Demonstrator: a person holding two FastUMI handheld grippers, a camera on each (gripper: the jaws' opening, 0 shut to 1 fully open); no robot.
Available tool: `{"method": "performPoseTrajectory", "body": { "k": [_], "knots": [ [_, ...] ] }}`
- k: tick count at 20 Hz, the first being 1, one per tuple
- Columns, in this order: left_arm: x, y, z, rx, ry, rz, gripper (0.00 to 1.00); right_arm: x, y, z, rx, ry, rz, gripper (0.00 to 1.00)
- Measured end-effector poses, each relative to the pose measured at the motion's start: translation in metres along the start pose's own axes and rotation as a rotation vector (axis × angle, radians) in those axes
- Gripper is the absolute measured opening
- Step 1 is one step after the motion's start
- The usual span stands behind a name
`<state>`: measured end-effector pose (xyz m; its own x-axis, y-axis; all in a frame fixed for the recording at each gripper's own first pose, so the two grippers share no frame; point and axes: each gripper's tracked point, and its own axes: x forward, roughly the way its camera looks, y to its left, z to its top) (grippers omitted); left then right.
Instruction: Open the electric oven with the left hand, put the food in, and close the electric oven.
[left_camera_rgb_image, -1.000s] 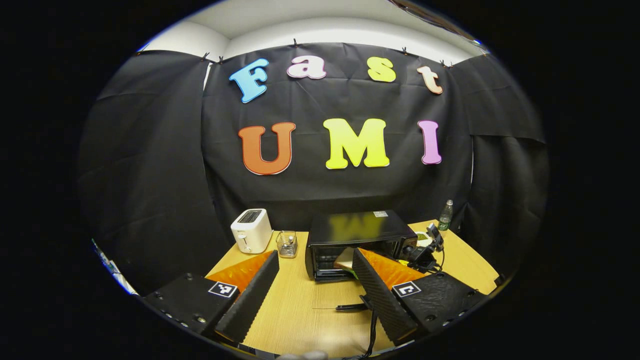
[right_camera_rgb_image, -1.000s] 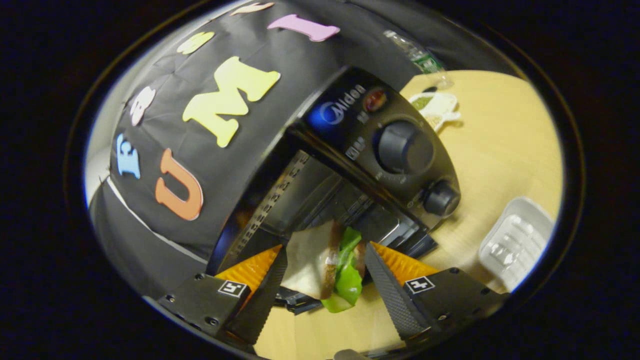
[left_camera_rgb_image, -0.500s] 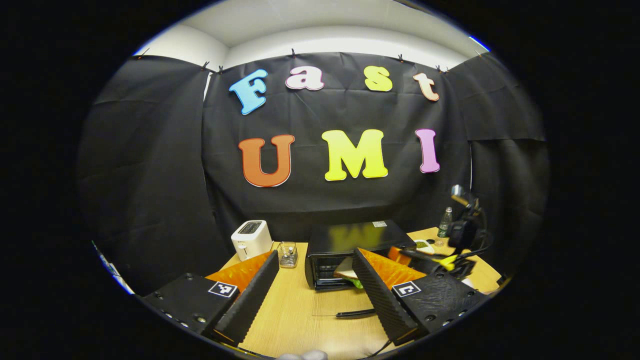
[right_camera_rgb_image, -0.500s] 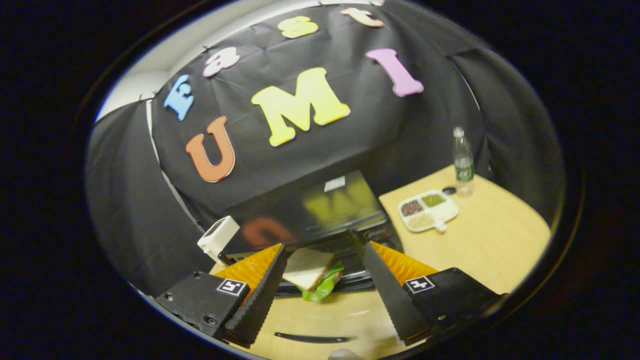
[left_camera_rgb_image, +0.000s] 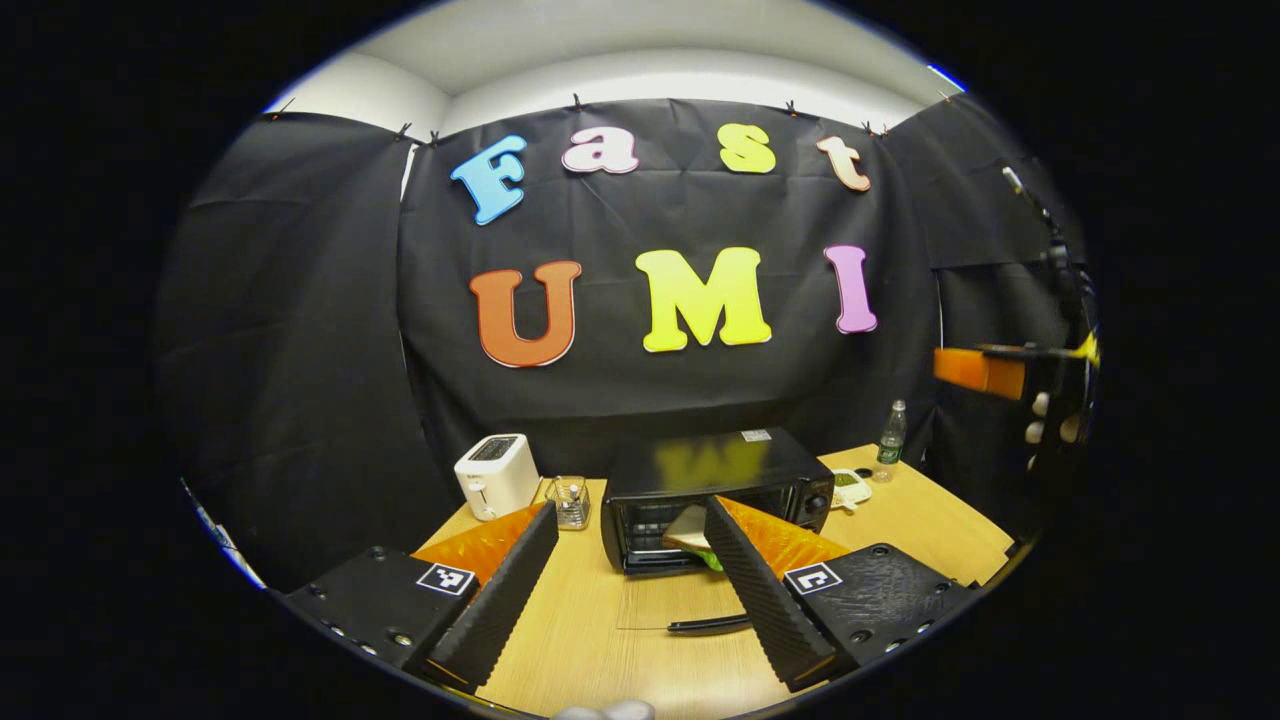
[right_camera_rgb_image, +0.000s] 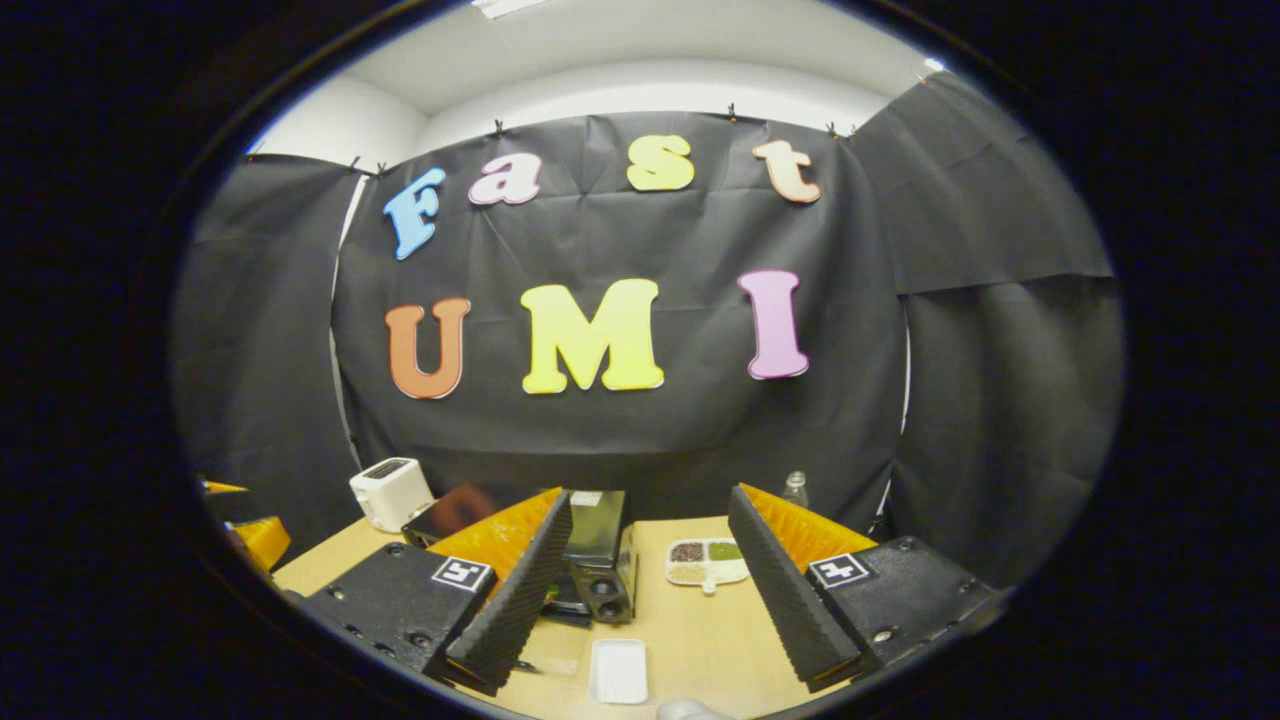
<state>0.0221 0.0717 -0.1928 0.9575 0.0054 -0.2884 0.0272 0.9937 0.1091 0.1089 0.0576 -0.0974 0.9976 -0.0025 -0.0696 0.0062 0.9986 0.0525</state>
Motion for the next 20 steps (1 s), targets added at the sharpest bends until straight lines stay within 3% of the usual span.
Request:
{"method": "performPoseTrajectory", "body": {
  "k": [2, 9, 11, 12, 13, 20],
  "knots": [
    [0.005, -0.016, -0.022, 0.001, 0.022, -0.017, 0.96, -0.013, -0.011, 0.009, -0.028, -0.016, -0.009, 0.94],
    [0.031, -0.072, -0.124, -0.065, 0.195, -0.070, 0.97, -0.047, -0.045, 0.033, -0.044, -0.033, -0.024, 0.95],
    [0.041, -0.086, -0.157, -0.065, 0.252, -0.080, 0.97, -0.051, -0.054, 0.033, -0.053, -0.022, -0.032, 0.95],
    [0.046, -0.094, -0.173, -0.059, 0.278, -0.087, 0.97, -0.052, -0.060, 0.031, -0.061, -0.017, -0.037, 1.00],
    [0.050, -0.101, -0.191, -0.058, 0.311, -0.095, 0.97, -0.053, -0.063, 0.029, -0.066, -0.008, -0.042, 0.95],
    [0.080, -0.126, -0.272, -0.067, 0.453, -0.116, 0.97, -0.049, -0.087, 0.007, -0.064, 0.069, -0.082, 0.95]
  ]
}}
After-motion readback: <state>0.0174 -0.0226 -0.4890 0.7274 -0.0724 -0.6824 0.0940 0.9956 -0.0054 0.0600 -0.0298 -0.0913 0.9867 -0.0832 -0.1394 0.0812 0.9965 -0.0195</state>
